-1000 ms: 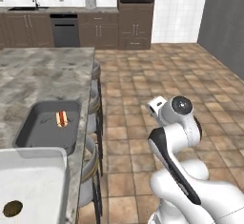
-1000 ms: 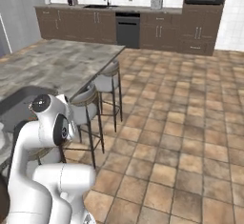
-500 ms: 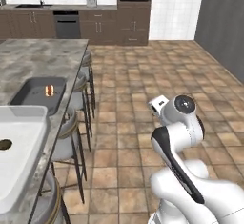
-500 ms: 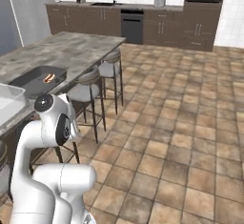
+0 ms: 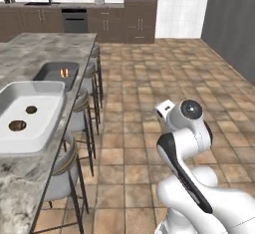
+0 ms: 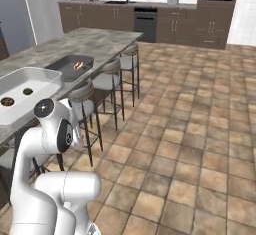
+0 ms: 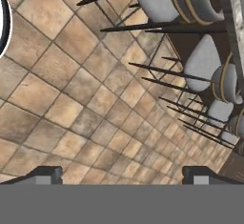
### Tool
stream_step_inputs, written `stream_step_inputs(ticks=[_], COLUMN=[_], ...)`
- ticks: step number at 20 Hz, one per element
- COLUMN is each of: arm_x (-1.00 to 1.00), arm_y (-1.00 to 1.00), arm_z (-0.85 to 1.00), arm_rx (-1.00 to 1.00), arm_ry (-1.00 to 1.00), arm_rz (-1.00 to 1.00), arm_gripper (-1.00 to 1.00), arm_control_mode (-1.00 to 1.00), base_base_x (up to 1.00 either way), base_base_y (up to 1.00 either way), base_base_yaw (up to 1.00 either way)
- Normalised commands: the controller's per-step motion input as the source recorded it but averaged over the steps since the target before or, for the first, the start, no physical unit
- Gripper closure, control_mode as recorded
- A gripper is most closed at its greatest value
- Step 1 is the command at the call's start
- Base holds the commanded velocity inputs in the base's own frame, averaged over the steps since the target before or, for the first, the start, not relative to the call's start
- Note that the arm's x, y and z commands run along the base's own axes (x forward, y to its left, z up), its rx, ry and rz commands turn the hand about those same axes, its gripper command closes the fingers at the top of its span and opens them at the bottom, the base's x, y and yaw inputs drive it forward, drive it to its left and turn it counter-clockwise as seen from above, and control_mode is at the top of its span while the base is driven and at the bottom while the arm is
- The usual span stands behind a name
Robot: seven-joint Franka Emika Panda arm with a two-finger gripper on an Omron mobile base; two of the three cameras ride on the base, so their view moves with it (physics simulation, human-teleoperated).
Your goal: Place the cold items (potato and kiwi) from the fridge in one tupperware on the dining counter. Place the warm items (kebab skewer and hot dog) in the stove area in another tupperware.
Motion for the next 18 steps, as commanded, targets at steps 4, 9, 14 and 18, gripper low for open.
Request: stream_step_inputs(ticks=[4,9,14,18], arm_x=[0.00,0.00,0.00,0.00], arm_y=[0.00,0.00,0.00,0.00], arm_z=[0.00,0.00,0.00,0.00], arm_rx=[0.00,0.00,0.00,0.00], arm_ry=[0.00,0.00,0.00,0.00], arm_rz=[0.00,0.00,0.00,0.00], arm_gripper=[-1.00,-1.00,-1.00,-1.00], arm_control_mode=[1.00,1.00,1.00,1.00], base_base_x=[-1.00,-1.00,-1.00,-1.00], base_base_y=[0.32,0.43,0.62,0.97], base_base_yaw=[0.00,0.00,0.00,0.00])
